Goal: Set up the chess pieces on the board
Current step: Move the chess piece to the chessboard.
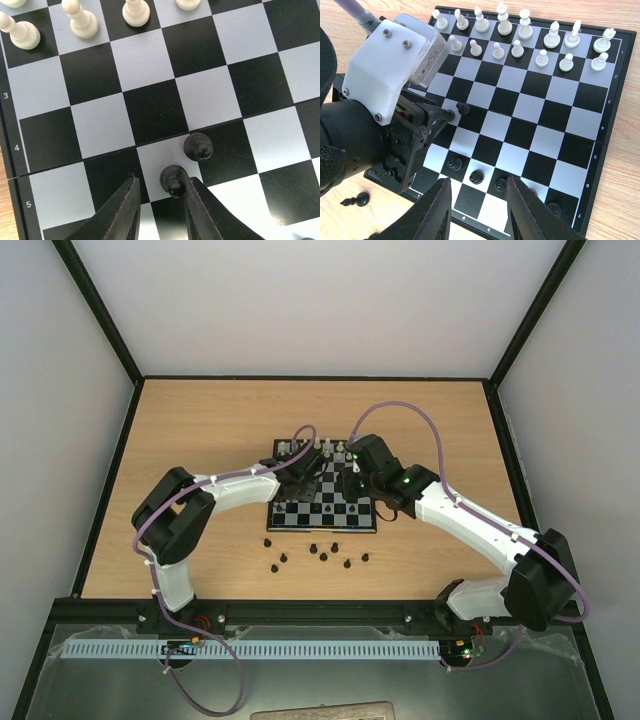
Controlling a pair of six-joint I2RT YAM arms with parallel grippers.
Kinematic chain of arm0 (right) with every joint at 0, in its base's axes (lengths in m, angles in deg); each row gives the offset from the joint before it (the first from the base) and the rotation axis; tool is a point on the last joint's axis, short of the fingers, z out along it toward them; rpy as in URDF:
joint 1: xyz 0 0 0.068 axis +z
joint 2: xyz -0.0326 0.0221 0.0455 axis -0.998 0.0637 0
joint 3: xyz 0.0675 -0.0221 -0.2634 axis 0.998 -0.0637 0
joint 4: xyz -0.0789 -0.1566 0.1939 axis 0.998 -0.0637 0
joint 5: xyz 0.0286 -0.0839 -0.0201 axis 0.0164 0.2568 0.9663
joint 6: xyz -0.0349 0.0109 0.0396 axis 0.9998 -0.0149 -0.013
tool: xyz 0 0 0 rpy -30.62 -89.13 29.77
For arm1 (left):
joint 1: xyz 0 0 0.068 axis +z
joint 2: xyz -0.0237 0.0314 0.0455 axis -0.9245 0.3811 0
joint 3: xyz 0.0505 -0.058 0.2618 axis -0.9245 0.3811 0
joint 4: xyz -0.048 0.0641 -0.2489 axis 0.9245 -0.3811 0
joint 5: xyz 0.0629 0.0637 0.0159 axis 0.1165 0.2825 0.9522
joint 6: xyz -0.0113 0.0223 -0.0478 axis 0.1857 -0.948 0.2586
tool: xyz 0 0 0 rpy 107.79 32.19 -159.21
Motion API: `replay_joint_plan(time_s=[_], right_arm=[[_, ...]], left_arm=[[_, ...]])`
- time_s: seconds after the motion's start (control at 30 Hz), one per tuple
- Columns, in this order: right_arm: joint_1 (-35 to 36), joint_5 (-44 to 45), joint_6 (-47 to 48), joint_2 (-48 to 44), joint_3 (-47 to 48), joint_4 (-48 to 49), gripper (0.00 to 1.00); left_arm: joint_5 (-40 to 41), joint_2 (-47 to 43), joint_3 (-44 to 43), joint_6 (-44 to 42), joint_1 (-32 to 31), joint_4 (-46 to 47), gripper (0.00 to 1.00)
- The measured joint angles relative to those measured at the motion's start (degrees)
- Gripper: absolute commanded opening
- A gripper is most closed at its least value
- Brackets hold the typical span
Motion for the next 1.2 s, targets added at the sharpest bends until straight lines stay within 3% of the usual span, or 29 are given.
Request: replay_joint_plan(time_s=[0.07,0.2,0.47,0.73,1.2], right_arm=[[0.0,0.0,0.0,0.0,0.0,0.0,0.31],[0.0,-0.1,0.0,0.0,0.0,0.0,0.31],[0.0,-0.2,0.0,0.0,0.0,0.0,0.31],[0.0,-0.2,0.0,0.0,0.0,0.0,0.31],[0.0,-0.4,0.0,0.0,0.0,0.0,0.31]], left_arm=[[-0.1,0.2,0.0,0.0,0.0,0.0,0.27],[-0.2,0.3,0.0,0.0,0.0,0.1,0.16],[-0.2,1.5,-1.2,0.0,0.0,0.3,0.03],[-0.2,1.1,-0.8,0.1,0.0,0.4,0.02],[-0.6,-7.6,9.2,2.7,-1.0,-1.0,0.03]])
